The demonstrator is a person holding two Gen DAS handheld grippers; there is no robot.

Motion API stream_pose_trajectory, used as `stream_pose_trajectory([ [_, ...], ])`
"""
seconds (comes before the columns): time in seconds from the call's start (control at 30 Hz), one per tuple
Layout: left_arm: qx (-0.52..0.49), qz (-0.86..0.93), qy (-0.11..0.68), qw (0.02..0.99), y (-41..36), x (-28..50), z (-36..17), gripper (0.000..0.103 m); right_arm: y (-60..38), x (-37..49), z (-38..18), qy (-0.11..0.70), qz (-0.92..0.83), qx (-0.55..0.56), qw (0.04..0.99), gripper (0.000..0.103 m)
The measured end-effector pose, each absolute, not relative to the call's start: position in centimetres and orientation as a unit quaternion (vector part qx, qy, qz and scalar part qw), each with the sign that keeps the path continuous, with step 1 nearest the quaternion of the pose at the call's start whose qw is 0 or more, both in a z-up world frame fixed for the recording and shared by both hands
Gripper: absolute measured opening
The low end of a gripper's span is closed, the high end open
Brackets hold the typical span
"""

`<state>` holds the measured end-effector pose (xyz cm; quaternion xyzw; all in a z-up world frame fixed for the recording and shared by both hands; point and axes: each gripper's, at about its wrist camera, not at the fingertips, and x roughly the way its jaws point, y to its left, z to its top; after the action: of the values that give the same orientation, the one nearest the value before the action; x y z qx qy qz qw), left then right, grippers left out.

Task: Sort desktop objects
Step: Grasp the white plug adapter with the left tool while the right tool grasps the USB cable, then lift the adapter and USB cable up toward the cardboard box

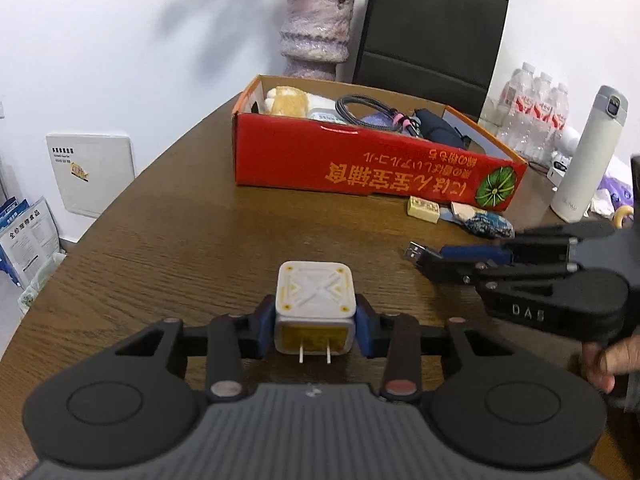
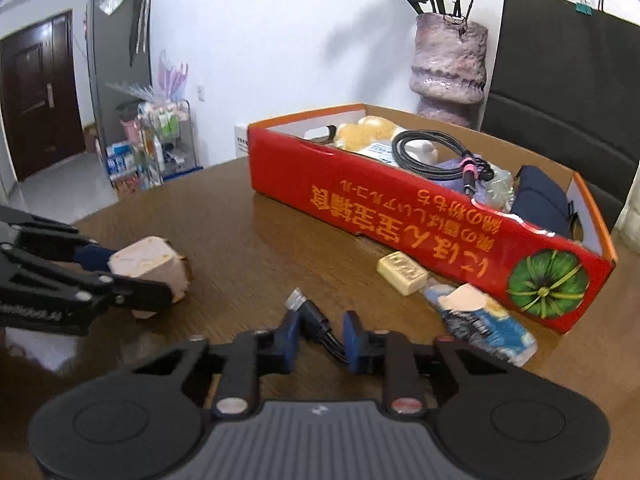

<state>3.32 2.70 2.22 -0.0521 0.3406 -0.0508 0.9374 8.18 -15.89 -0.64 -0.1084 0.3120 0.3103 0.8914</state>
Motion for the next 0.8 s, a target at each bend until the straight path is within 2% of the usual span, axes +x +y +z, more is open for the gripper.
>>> stream_pose_trajectory([
  [0.03, -0.054, -0.049, 0.339, 0.938, 2.8, 3.2, 2.4, 0.040, -15.9, 7.9, -0.6, 0.313, 0.309, -0.106, 0.892, 0.007],
  [0.17, -0.054, -0.046, 0.332, 0.941, 2.7, 2.3, 3.1, 0.040, -14.9, 6.1, -0.5, 0.289, 0.269, -0.136, 0.909, 0.006],
  [0.3, -0.055, -0.045, 0.317, 0.946, 2.6, 1.5, 4.4, 0.040, -15.3, 3.9, 1.6, 0.253, 0.255, -0.110, 0.927, 0.006],
  [0.53, -0.056, -0.065, 0.258, 0.962, 2.6, 2.1, 9.5, 0.040, -18.9, 2.0, 8.7, 0.174, 0.243, -0.011, 0.954, 0.006],
  [0.8, -0.033, -0.066, 0.205, 0.976, 0.9, 10.0, 16.4, 0.040, -22.0, 7.0, 16.8, 0.097, 0.233, 0.060, 0.966, 0.006],
])
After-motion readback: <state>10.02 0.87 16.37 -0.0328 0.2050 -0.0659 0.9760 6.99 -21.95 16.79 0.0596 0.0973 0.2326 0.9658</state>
